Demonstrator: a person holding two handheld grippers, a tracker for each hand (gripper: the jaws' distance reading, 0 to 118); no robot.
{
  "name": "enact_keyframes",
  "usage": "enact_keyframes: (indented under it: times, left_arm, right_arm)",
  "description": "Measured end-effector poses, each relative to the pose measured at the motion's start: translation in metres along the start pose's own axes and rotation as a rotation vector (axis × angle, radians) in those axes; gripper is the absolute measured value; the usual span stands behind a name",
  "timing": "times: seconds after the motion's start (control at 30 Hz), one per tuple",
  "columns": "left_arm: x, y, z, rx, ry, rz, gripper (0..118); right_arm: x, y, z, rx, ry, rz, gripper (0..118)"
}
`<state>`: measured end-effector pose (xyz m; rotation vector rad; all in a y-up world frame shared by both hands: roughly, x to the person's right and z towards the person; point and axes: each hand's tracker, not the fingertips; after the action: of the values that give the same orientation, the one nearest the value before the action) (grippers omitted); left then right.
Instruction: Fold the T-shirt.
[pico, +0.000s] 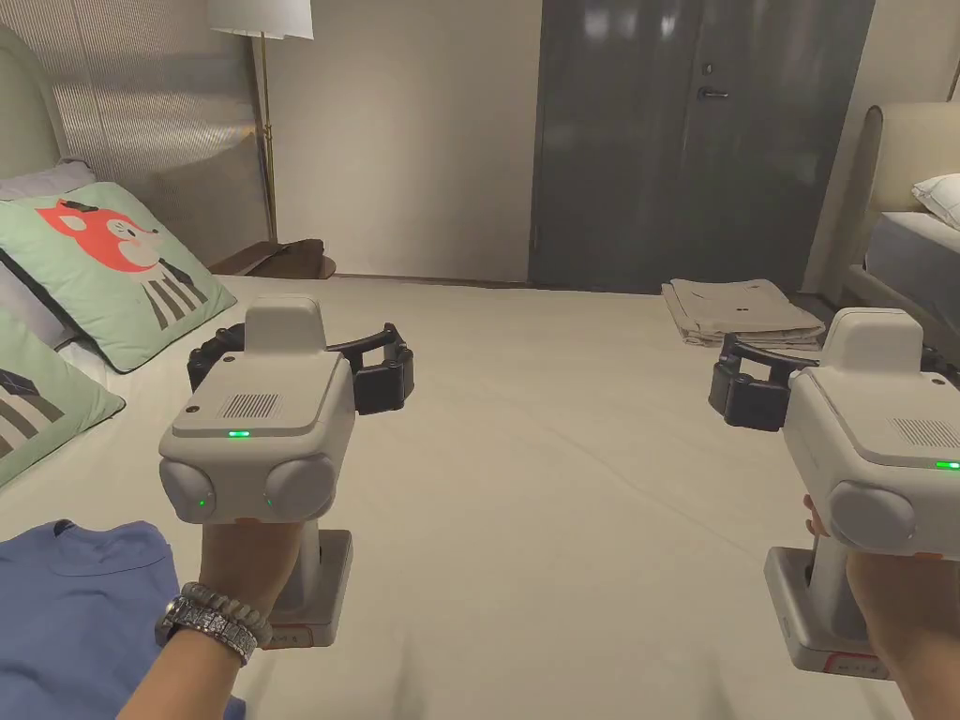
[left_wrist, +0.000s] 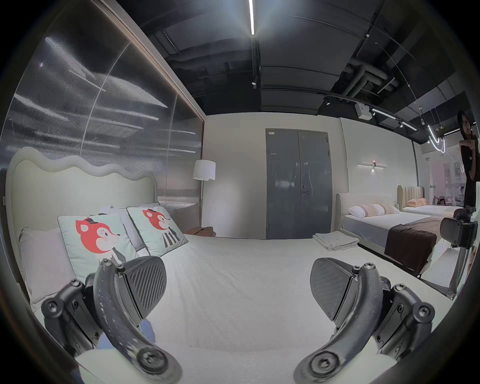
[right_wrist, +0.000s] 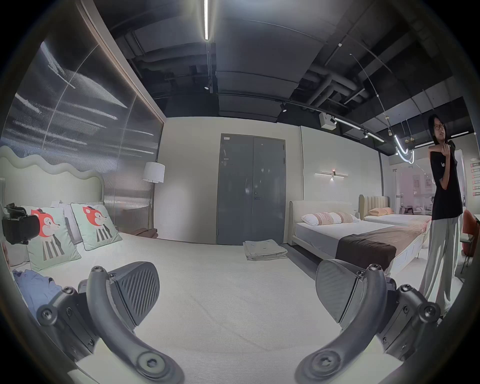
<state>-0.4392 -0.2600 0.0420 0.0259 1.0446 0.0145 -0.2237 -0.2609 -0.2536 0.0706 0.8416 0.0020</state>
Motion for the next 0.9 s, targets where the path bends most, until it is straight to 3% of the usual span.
enact_keyframes:
  times: [0.9]
  left_arm:
    - [-0.0021, -0.0020, -0.0003, -0.005, -0.003, -0.003, 111]
  right_arm:
    - [-0.0088, -0.0006, 0.0052, 0.013, 0.020, 0.020, 117]
